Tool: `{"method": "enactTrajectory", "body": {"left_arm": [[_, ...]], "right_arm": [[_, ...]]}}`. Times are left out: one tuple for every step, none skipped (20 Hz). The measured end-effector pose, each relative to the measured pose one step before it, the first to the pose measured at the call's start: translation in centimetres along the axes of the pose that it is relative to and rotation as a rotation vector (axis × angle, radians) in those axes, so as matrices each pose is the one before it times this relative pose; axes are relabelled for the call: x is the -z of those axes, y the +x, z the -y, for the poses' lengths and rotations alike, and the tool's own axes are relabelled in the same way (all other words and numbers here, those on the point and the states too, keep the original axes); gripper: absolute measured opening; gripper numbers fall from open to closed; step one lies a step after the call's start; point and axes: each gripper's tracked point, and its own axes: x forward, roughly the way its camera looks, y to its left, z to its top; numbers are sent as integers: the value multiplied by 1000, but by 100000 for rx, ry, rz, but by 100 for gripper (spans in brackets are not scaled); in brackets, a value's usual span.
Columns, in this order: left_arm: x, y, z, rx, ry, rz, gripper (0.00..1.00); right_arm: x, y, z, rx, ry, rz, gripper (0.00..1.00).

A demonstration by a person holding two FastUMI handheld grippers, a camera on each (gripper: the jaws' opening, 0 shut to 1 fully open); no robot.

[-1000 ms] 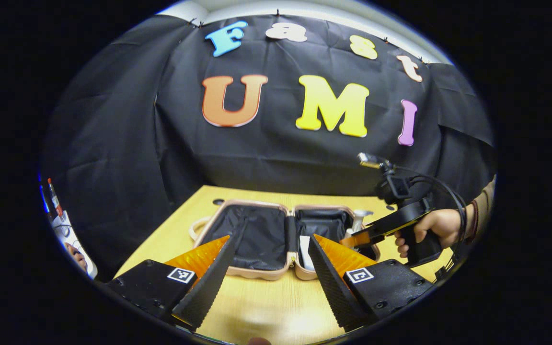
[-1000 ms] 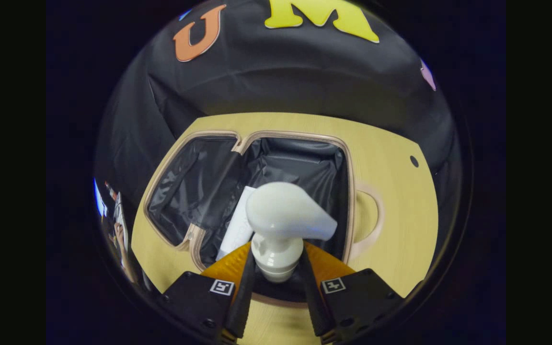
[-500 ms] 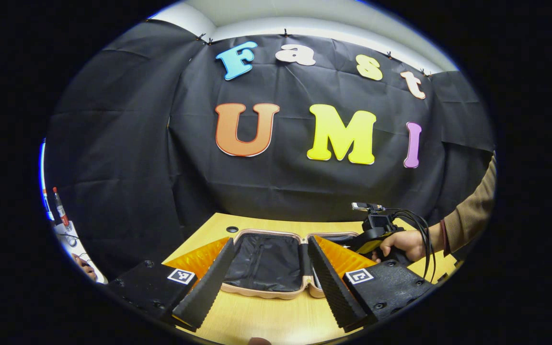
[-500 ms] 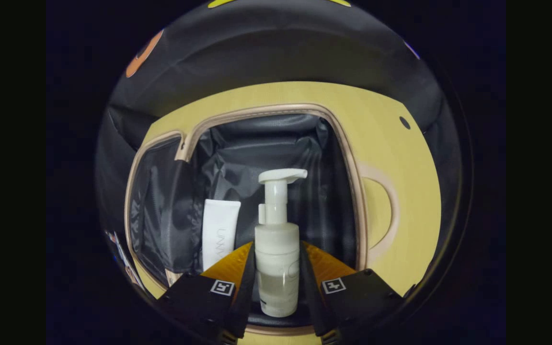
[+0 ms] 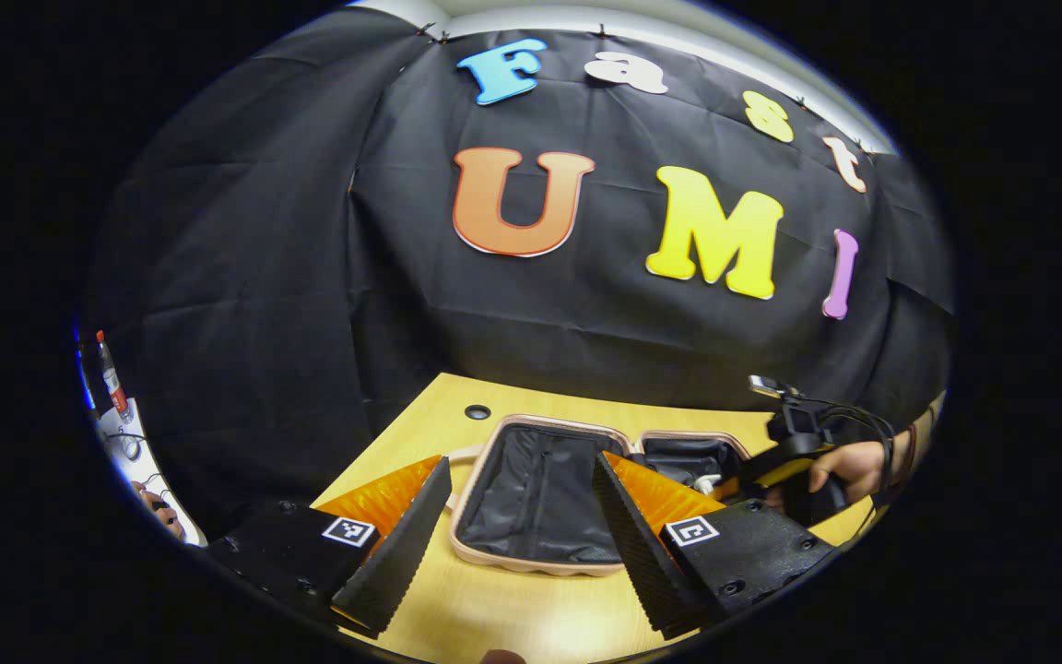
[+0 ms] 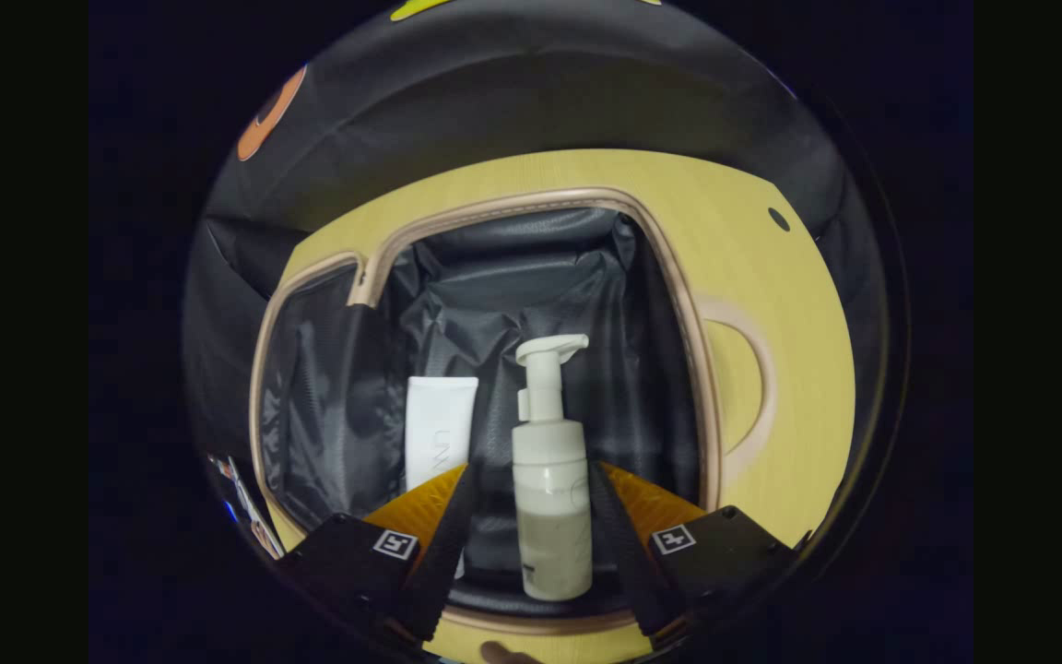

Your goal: First open the suitcase, pack the skin care products into it, and then close the suitcase.

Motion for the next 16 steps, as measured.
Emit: {"method": "enactTrajectory", "body": {"left_arm": [[-38, 1269, -1395, -903, -2536, -856, 98], [-697, 968, -1240, -1932, -2429, -144, 98], [-653, 1145, -1224, -1800, -2653, -13, 98], [-405, 1181, -944, -1066, -2503, -326, 98], [68, 1124, -924, -292, -4001, -2090, 98], [415, 1243, -432, 1944, -4992, -2799, 98], [591, 1121, -295, 2478, -6342, -3506, 98], [698, 963, -461, 2564, -7812, -4432, 98], [519, 1200, -806, 934, -7659, -3392, 98], [1164, 1444, -783, 2841, -7112, -3751, 98], [852, 966, -1414, -314, -6679, -2053, 98], [647, 1109, -1783, -1020, -7061, -2583, 99], [451, 835, -1788, -1733, -7201, -1929, 98], [197, 979, -1192, -741, -6999, -667, 99], [183, 808, -383, 2231, -6377, -412, 99], [611, 529, -516, 848, -4947, -1615, 98]], "right_arm": [[-495, -1574, -358, -2294, -1083, 2630, 75], [-648, -1732, -254, -2251, -1619, 3730, 78], [-1020, -1992, 12, -1550, -2178, 4348, 80], [-1198, -2137, -111, -3027, -2393, 5001, 80], [-1255, -2256, 25, -1928, -2896, 5160, 77], [-1438, -2323, 681, -551, -3292, 5841, 77], [-1591, -2334, 719, -705, -3217, 5940, 80], [-1654, -2634, 1059, 673, -2815, 6687, 77], [-1705, -2551, 1051, 583, -2476, 6145, 80], [-1261, -2680, 1190, 1044, -1590, 4577, 80], [-894, -2809, 1350, 1353, -705, 3027, 80], [-1177, -2844, 1270, 1201, 655, 4266, 80], [-1404, -2486, 1394, 1548, 1481, 5526, 80], [-1528, -2471, 1407, 2022, 1715, 5587, 80], [-1314, -2054, 1166, 1996, 1681, 5449, 80], [-1152, -1811, 1345, 2949, 1366, 4288, 80]]}}
